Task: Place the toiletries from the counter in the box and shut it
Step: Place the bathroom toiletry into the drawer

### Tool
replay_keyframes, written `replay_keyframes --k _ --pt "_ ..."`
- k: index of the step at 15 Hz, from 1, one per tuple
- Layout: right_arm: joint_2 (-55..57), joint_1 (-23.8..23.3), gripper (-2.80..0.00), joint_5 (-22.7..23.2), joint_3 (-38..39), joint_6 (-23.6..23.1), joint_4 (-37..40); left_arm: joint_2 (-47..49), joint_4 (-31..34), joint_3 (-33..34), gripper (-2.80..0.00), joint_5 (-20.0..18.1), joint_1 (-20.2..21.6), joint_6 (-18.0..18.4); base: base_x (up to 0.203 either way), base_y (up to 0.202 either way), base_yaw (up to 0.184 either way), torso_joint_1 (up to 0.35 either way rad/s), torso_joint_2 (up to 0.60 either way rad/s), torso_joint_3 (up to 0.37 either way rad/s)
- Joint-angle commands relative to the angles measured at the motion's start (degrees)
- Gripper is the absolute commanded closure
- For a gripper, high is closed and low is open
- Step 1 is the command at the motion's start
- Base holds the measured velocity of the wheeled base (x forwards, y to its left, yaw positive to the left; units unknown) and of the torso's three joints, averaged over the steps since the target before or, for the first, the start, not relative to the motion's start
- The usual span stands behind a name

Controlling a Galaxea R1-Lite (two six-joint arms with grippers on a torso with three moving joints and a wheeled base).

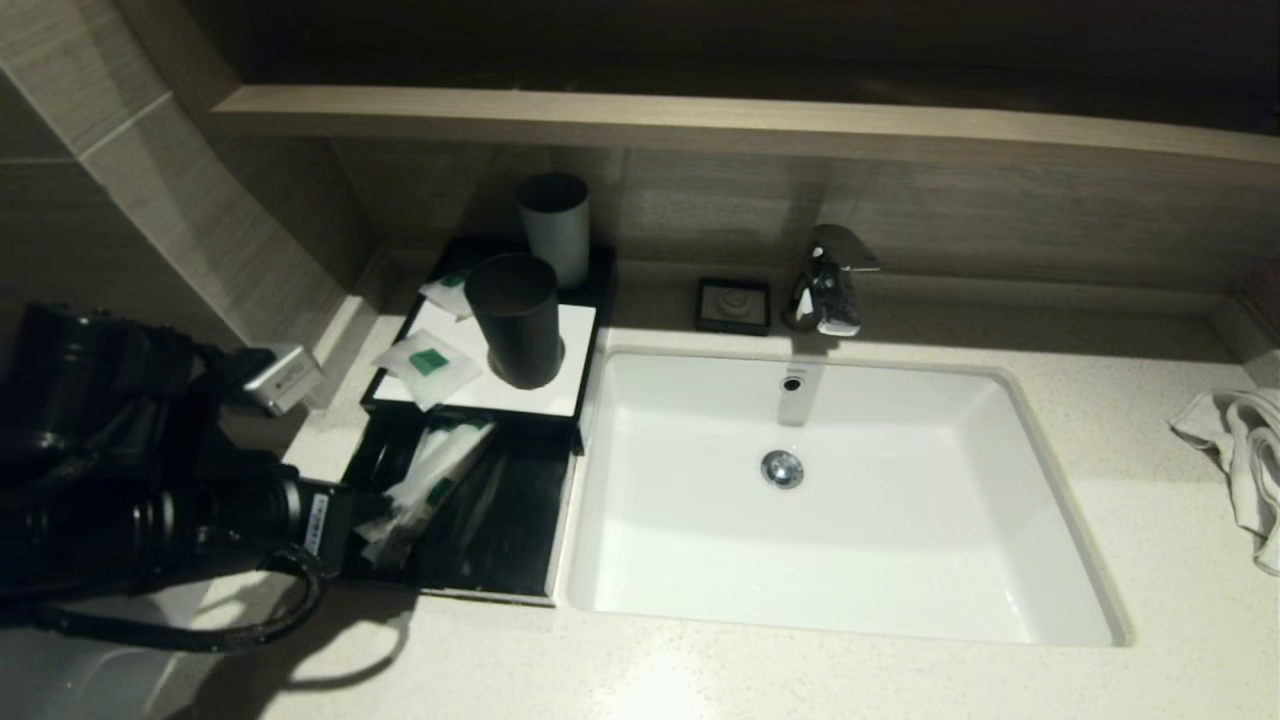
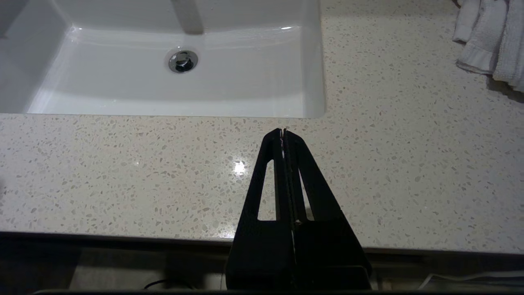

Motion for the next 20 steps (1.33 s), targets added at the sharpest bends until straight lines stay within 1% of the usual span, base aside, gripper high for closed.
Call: replay_keyframes --k 1,3,7,9,14,20 --pt "0.0 0.0 0.0 0.0 0.0 -0.1 0.0 1.5 0.1 0.3 0.0 -0.1 -1.0 0.0 0.0 0.0 0.0 0.0 0.0 0.0" --pt "0.0 0.0 0.0 0.0 0.0 0.0 0.0 2.1 0.0 0.9 0.0 -0.1 -1.7 0.0 0.0 0.0 0.0 0.0 0.0 0.0" --pt "0.0 0.0 0.0 0.0 0.0 0.0 0.0 4.8 -2.8 2.2 0.0 0.0 -1.7 -0.1 0.0 0.0 0.0 0.0 0.0 0.0" --pt "0.0 0.0 0.0 0.0 0.0 0.0 0.0 6.0 -3.2 2.2 0.0 0.1 -1.7 -0.1 0.0 0.0 0.0 0.0 0.0 0.0" --pt "0.0 0.0 0.0 0.0 0.0 0.0 0.0 9.1 -8.6 2.9 0.0 1.6 -1.7 -0.1 0.0 0.0 0.0 0.0 0.0 0.0" --pt "0.0 0.0 0.0 0.0 0.0 0.0 0.0 10.1 -9.6 2.4 0.0 1.9 -1.7 -0.1 0.0 0.0 0.0 0.0 0.0 0.0"
